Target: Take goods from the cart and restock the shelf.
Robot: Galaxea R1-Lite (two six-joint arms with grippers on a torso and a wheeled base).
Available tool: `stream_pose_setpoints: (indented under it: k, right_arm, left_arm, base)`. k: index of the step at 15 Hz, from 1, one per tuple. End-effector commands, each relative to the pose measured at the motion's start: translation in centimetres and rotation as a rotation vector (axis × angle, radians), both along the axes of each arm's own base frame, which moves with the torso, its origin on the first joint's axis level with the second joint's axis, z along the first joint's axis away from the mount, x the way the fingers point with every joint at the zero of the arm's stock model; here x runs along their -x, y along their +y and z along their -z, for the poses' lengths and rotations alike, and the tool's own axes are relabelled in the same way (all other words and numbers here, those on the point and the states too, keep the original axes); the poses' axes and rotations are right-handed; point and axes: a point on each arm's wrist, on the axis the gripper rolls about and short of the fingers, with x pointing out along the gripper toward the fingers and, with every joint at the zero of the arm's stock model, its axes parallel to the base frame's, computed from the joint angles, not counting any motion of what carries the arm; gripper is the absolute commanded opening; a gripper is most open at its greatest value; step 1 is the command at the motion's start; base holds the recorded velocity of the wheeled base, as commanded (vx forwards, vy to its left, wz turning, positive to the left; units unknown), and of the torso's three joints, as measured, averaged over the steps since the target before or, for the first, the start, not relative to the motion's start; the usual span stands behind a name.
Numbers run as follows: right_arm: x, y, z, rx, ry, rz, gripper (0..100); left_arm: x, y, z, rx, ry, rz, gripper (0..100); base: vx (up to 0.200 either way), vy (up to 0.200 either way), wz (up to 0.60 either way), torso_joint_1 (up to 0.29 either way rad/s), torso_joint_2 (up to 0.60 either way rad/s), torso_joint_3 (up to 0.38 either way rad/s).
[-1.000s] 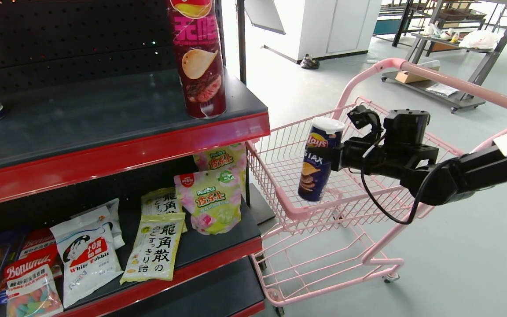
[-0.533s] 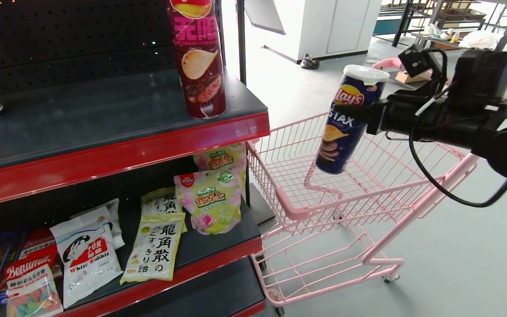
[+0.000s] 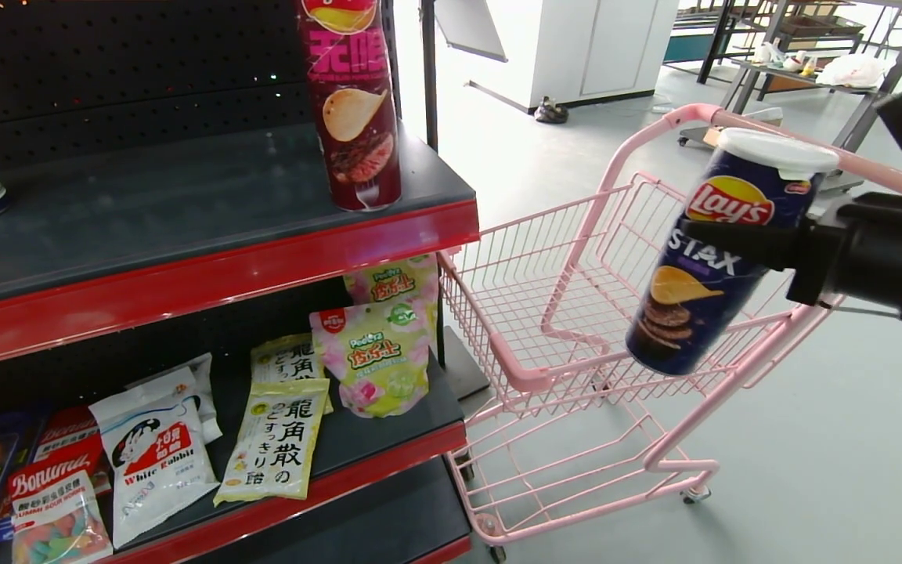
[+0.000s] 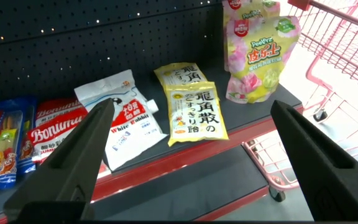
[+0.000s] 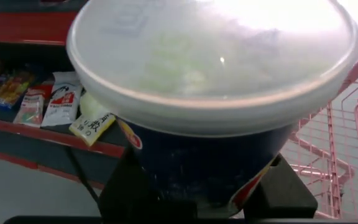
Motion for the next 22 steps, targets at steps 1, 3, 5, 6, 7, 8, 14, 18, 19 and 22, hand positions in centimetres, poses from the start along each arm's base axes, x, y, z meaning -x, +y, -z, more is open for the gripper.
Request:
stream_pose_setpoints:
  k: [1, 3, 5, 6, 7, 8, 14, 18, 19, 22]
  right_arm:
    - [4.3, -1.2, -0.5, -0.008, -0.035, 0.015, 0]
    - [6.5, -1.7, 0.4, -0.006, -0.028, 0.027, 0]
    - [8.5, -2.3, 1.7, 0.002, -0.007, 0.063, 0]
    - [9.7, -2.6, 2.7, 0.008, 0.01, 0.076, 0]
    - [10.6, -2.9, 3.4, 0.017, 0.03, 0.104, 0]
    - [11.4, -3.3, 3.9, 0.028, 0.045, 0.163, 0]
    - [12.5, -3.9, 5.4, 0.087, 0.125, 0.331, 0]
    - [12.4, -3.6, 6.6, 0.105, 0.171, 0.295, 0]
    - [12.4, -3.4, 6.7, 0.102, 0.173, 0.27, 0]
    - [12.0, -3.0, 7.3, 0.113, 0.202, 0.234, 0]
  left_arm:
    - [0.0, 0.0, 0.0, 0.0, 0.001, 0.0, 100]
    - [0.0, 0.0, 0.0, 0.0, 0.001, 0.0, 100]
    - [0.0, 0.0, 0.0, 0.0, 0.001, 0.002, 100]
    - [0.0, 0.0, 0.0, 0.0, 0.0, 0.0, 100]
    - [0.0, 0.0, 0.0, 0.0, 0.001, 0.0, 100]
    - [0.0, 0.0, 0.0, 0.0, 0.001, 0.0, 100]
    - [0.0, 0.0, 0.0, 0.0, 0.0, 0.0, 100]
    - [0.0, 0.0, 0.0, 0.0, 0.0, 0.0, 100]
    - [0.0, 0.0, 0.0, 0.0, 0.001, 0.0, 100]
    - [0.0, 0.0, 0.0, 0.0, 0.001, 0.0, 100]
  base:
    - [0.0, 0.0, 0.0, 0.0, 0.0, 0.0]
    - [0.0, 0.0, 0.0, 0.0, 0.0, 0.0]
    - [0.0, 0.0, 0.0, 0.0, 0.0, 0.0]
    - [0.0, 0.0, 0.0, 0.0, 0.0, 0.0]
    - [0.0, 0.0, 0.0, 0.0, 0.0, 0.0]
    - [0.0, 0.0, 0.0, 0.0, 0.0, 0.0]
    - [0.0, 0.0, 0.0, 0.0, 0.0, 0.0]
    - [0.0, 0.0, 0.0, 0.0, 0.0, 0.0]
    - [0.0, 0.0, 0.0, 0.0, 0.0, 0.0]
    - [0.0, 0.0, 0.0, 0.0, 0.0, 0.0]
